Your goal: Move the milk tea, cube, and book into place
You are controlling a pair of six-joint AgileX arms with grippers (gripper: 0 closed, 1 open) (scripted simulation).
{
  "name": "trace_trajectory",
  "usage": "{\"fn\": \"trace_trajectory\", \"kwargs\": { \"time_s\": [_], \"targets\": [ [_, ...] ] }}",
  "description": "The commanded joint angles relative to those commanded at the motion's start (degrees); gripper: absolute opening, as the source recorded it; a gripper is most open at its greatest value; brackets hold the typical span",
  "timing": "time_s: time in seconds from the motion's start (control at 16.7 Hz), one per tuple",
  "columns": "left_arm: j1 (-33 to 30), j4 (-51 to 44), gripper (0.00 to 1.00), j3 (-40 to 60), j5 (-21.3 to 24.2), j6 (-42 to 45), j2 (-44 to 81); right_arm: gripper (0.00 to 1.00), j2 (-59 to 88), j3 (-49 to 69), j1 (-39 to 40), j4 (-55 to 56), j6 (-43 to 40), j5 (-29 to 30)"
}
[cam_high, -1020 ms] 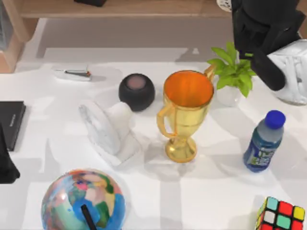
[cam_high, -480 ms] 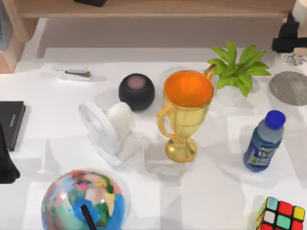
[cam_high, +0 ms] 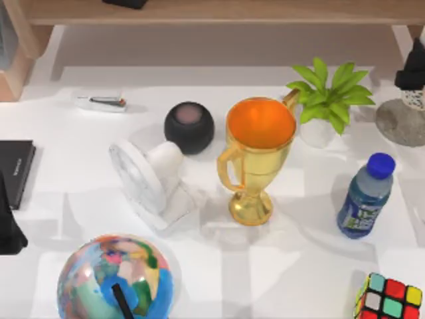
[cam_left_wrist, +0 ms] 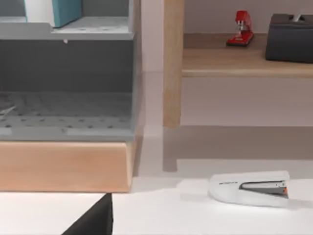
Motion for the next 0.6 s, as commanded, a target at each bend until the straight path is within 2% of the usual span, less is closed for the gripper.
{"fn": "trace_trajectory", "kwargs": {
  "time_s": [0.6],
  "targets": [
    [0.0, 0.0, 1.0, 0.0, 0.0, 0.0, 0.0, 0.0, 2.2, -3.1, -0.2, 4.0, -0.2, 1.0]
  ]
}}
